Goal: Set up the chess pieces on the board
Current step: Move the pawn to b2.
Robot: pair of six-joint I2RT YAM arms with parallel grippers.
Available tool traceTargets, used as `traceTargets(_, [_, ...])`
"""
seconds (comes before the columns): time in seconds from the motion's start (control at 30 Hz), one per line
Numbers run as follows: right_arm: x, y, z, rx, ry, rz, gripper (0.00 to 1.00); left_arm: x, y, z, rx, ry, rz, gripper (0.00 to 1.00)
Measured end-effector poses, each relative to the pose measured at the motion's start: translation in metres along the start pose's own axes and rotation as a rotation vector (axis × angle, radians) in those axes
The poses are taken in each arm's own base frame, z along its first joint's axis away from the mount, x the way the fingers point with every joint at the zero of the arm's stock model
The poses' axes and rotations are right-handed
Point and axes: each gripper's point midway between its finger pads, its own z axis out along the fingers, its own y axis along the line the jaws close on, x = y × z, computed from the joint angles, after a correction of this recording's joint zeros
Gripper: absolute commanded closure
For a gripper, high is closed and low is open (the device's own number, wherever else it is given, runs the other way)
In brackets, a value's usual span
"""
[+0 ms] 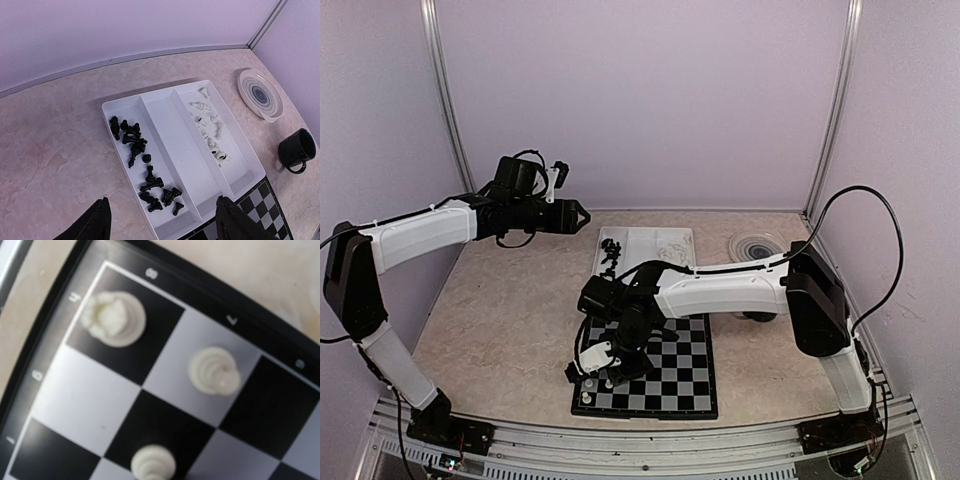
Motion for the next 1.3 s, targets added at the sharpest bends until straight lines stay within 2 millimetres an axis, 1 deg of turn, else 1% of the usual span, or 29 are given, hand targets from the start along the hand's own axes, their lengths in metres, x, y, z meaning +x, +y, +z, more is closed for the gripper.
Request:
traceTargets(0.23, [-0.002, 0.001, 0.000, -0.001, -0.002, -0.003, 0.82, 0.000, 0.000, 0.000, 0.000, 0.002, 0.000, 0.29])
traceTargets(0.47, [-0.009, 0.003, 0.001, 0.001, -0.008, -0.020, 0.82, 0.001, 0.000, 0.000, 0.002, 0.003, 0.000, 0.29])
traceTargets(0.7, [-0.010, 0.004, 0.001, 0.001, -0.007, -0.018, 0.81, 0.001, 0.000, 0.000, 0.002, 0.003, 0.000, 0.29])
traceTargets(0.83, [-0.010, 0.003, 0.001, 0.002, -0.007, -0.018, 0.83, 0.001, 0.000, 0.000, 0.002, 0.003, 0.000, 0.29])
traceTargets(1.13, [-0.013, 0.000, 0.002, 0.005, -0.014, -0.017, 0.83, 0.001, -0.002, 0.001, 0.005, 0.005, 0.001, 0.29])
traceTargets(1.2, [-0.013, 0.000, 0.002, 0.006, -0.014, -0.016, 0.83, 0.002, -0.003, 0.001, 0.006, 0.006, 0.002, 0.29])
traceTargets(1.3, [-0.013, 0.000, 0.002, 0.006, -0.014, -0.014, 0.77, 0.002, -0.003, 0.001, 0.008, 0.006, 0.003, 0.29])
